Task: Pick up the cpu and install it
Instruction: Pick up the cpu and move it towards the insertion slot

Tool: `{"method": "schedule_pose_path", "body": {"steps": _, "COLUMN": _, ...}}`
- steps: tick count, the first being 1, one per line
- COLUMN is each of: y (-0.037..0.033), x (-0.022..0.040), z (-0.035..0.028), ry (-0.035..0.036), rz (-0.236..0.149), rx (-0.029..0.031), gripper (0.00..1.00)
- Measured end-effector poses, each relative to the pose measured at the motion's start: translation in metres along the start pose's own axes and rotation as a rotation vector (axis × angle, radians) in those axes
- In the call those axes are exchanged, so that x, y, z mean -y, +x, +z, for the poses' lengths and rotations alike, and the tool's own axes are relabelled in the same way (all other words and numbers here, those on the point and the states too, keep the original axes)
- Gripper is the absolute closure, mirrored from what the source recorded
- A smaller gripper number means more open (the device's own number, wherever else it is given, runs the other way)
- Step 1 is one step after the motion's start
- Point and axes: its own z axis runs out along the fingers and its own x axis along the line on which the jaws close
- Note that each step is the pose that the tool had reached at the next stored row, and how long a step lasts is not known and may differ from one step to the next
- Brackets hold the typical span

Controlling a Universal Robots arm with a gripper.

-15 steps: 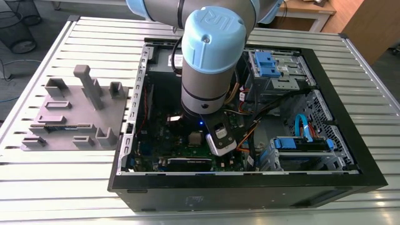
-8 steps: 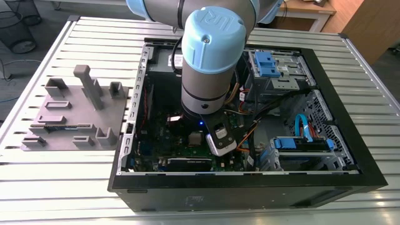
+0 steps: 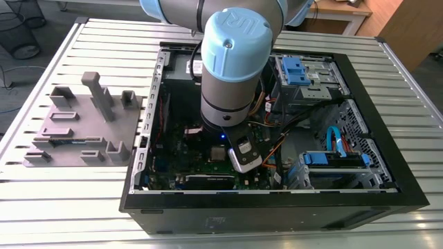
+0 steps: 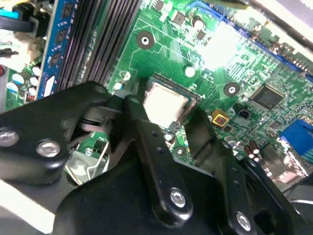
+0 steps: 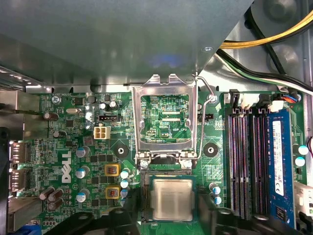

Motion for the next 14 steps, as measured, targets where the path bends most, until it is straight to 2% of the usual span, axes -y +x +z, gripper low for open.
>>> {"method": "schedule_pose_path", "body": {"steps": 1, "y": 0.0, "x": 0.0, "z": 0.0, "ry": 0.0001, "rz": 0.0, "rx": 0.0, "gripper": 0.4}}
{"method": "schedule_pose_path", "body": {"steps": 14, "y": 0.0, "x": 0.0, "z": 0.0, "ry": 0.0003, "rz": 0.0, "rx": -0.0002, "gripper": 0.41}}
